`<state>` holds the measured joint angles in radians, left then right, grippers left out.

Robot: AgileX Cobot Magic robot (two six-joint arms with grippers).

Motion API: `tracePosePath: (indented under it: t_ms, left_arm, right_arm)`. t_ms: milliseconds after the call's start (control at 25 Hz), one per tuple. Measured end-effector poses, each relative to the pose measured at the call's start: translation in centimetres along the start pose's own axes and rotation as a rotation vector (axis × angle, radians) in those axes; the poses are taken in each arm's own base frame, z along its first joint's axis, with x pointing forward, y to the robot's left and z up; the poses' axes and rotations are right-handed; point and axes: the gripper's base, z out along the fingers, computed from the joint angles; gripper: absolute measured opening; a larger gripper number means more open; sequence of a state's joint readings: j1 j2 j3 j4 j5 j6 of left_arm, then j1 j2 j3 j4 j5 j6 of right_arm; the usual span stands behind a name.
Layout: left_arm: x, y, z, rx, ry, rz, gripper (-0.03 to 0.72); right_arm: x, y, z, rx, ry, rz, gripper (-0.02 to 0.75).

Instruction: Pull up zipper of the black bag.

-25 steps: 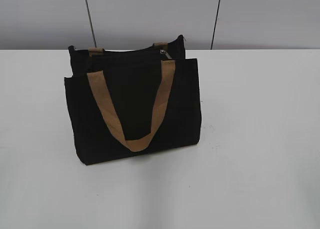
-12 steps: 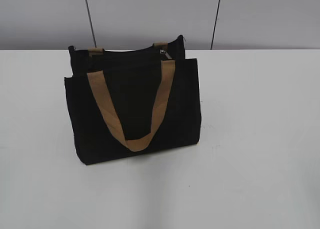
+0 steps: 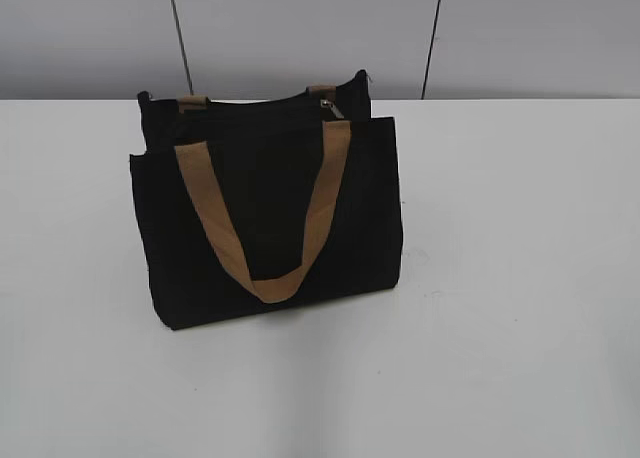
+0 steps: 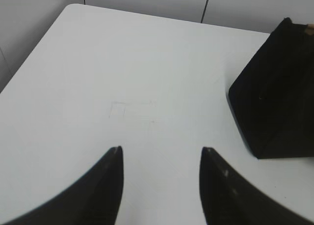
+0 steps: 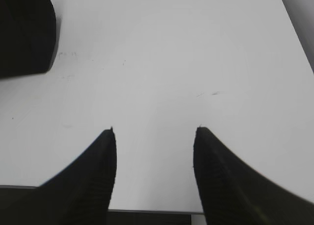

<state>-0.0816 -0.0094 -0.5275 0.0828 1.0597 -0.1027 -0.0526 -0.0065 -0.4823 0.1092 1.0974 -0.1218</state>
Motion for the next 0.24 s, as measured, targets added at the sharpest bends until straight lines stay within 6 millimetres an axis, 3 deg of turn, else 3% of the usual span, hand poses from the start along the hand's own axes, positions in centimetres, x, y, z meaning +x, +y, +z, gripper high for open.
tracePosePath:
  t_ms: [240]
  left_arm:
    - [0.00, 0.00, 0.00, 0.000, 0.000, 0.000, 0.355]
  right_arm:
    - [0.00, 0.00, 0.00, 0.000, 0.000, 0.000, 0.402]
